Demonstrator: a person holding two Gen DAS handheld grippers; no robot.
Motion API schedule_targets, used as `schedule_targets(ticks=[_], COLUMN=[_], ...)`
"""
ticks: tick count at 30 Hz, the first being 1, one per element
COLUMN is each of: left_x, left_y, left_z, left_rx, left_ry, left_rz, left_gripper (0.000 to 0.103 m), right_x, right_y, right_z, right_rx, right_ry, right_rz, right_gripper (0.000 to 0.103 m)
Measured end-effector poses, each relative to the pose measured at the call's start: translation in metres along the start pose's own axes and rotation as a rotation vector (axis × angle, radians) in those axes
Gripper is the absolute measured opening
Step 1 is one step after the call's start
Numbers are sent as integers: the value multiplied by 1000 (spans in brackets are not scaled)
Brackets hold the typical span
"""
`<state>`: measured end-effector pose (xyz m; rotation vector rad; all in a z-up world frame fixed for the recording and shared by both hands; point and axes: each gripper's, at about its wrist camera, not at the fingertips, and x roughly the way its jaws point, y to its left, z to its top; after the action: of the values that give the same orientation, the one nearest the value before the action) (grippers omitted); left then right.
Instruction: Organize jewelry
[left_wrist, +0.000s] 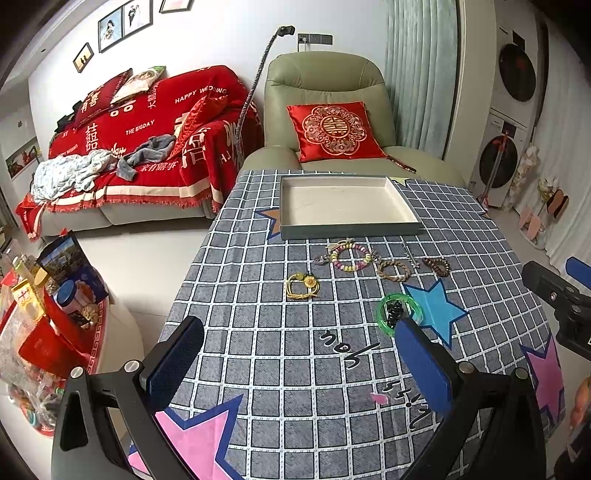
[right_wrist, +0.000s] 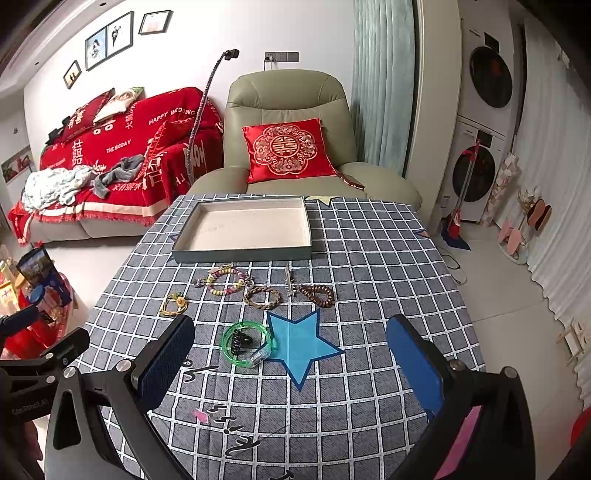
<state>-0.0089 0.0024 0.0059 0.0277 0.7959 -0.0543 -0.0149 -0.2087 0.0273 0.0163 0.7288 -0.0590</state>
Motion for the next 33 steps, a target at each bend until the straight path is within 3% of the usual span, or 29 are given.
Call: schedule_targets(ticks=[33], left_x=[5], left_y=[2], left_z=[-1], left_rx=[-9], left_ry=[11], left_rz=[10], left_gripper=[103], right_x=[3], right_y=[2], right_z=[-2], right_rx=[1], right_ry=[2], right_rz=[2], right_gripper=[103])
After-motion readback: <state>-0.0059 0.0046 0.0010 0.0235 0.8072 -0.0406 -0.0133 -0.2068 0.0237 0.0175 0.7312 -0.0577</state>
